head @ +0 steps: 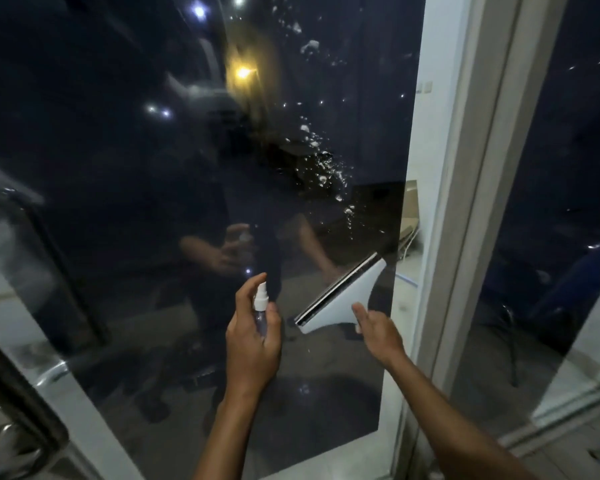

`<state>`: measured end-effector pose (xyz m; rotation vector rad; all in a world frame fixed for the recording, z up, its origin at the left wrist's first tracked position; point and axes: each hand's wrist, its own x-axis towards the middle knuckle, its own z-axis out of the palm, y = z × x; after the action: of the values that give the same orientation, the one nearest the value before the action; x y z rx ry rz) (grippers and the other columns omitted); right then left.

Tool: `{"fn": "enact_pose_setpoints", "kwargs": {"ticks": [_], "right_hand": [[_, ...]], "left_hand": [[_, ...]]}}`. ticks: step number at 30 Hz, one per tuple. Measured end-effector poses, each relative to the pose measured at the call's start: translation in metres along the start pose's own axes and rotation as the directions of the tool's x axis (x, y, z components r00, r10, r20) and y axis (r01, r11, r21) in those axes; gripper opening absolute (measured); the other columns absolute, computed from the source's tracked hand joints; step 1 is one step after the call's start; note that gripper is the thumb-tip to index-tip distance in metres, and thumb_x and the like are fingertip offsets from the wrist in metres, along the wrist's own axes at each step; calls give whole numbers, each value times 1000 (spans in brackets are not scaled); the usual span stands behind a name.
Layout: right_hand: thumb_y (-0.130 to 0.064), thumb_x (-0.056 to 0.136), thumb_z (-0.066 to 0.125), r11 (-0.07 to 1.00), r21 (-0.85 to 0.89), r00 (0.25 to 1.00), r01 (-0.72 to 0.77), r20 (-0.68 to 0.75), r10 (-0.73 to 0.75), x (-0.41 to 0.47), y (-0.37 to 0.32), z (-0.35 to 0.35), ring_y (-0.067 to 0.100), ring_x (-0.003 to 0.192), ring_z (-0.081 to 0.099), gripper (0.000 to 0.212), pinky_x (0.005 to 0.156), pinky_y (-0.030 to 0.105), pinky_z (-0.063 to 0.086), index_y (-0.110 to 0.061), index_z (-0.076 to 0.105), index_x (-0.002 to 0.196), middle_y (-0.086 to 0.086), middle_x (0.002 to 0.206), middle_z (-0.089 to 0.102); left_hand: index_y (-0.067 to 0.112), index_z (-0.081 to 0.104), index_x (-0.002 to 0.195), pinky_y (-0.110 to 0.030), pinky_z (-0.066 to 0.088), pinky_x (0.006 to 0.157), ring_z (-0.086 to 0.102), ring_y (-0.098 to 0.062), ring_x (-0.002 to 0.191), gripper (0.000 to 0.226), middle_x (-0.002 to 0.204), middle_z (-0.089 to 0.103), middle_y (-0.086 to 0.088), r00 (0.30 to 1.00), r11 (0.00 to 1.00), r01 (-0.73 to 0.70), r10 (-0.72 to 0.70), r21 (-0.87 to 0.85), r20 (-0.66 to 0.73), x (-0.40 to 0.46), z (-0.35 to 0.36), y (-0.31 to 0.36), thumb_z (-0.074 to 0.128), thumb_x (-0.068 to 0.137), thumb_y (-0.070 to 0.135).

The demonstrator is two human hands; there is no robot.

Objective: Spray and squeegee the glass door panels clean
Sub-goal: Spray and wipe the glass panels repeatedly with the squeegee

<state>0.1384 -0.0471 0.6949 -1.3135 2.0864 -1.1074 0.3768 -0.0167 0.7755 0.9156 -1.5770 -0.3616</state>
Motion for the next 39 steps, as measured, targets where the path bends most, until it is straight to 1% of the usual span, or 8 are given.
{"fn": "enact_pose_setpoints", "kwargs": {"ticks": [3, 6, 10, 17, 21, 27, 34, 39], "right_hand": [[-71, 90, 35, 944, 294, 988, -153, 71, 138, -2, 36, 39, 24, 77, 60, 62, 86, 42, 49, -19, 59, 68, 5, 77, 63], [-73, 88, 36, 854, 438, 959, -281, 169, 229, -18, 53, 49, 17, 64, 53, 66, 65, 29, 47, -12, 58, 75, 5, 69, 56], [-59, 100, 33, 844, 328, 896, -424, 290, 337, -37, 80, 48, 10, 52, 44, 56, 51, 22, 37, -17, 53, 69, -1, 60, 48], [-54, 102, 31, 808, 465, 931, -362, 128, 343, -43, 65, 38, 12, 54, 46, 54, 50, 19, 36, -17, 49, 68, -1, 60, 48], [-54, 102, 31, 820, 525, 965, -228, 11, 262, -32, 40, 24, 19, 65, 58, 59, 47, 18, 40, -6, 63, 91, 9, 81, 65], [-55, 96, 35, 841, 517, 985, 158, -146, -95, -12, -71, -29, 17, 63, 64, 60, 60, 24, 49, -10, 65, 70, 2, 62, 66], [-61, 91, 38, 773, 142, 769, 618, -314, -557, 4, -227, -108, -1, 55, 56, 46, 53, 16, 40, -35, 60, 60, -20, 56, 60], [-76, 89, 24, 682, -158, 616, 714, -322, -719, 15, -313, -154, 12, 60, 57, 68, 60, 34, 45, -20, 51, 61, -4, 61, 59]], "left_hand": [[41, 46, 130, -18, 44, 63, 59, -10, 68, 39, 85, 62, 10, 1000, 1000, 20, -20, 7, 4, -1, 6, -6, 51, 95, 23], [41, 45, 130, -16, 44, 64, 60, -9, 70, 39, 89, 63, 7, 999, 999, 29, -29, 14, 17, -1, 8, -11, 50, 95, 25], [36, 46, 132, -20, 46, 65, 61, -13, 72, 39, 94, 64, 6, 999, 999, 38, -38, -5, 17, 1, 12, -6, 50, 95, 23], [38, 47, 129, -29, 47, 62, 58, -11, 65, 37, 82, 62, 5, 1000, 999, 17, -18, -36, -10, 16, 14, 6, 49, 96, 23], [42, 47, 128, -28, 46, 58, 55, -12, 59, 38, 76, 59, 6, 997, 997, -62, 60, -42, -46, 38, 1, 20, 50, 96, 22], [37, 48, 130, -14, 44, 63, 60, -6, 68, 38, 94, 65, 8, 967, 978, -209, 206, -2, -150, 111, -36, 58, 53, 98, 16], [37, 48, 129, -41, 55, 59, 63, -16, 64, 34, 90, 67, 6, 921, 941, -338, 336, 24, -196, 194, -79, 106, 52, 99, 22], [32, 47, 131, -23, 51, 59, 64, -7, 69, 34, 88, 66, 9, 872, 891, -445, 453, 86, -185, 250, -113, 141, 53, 100, 17]]}}
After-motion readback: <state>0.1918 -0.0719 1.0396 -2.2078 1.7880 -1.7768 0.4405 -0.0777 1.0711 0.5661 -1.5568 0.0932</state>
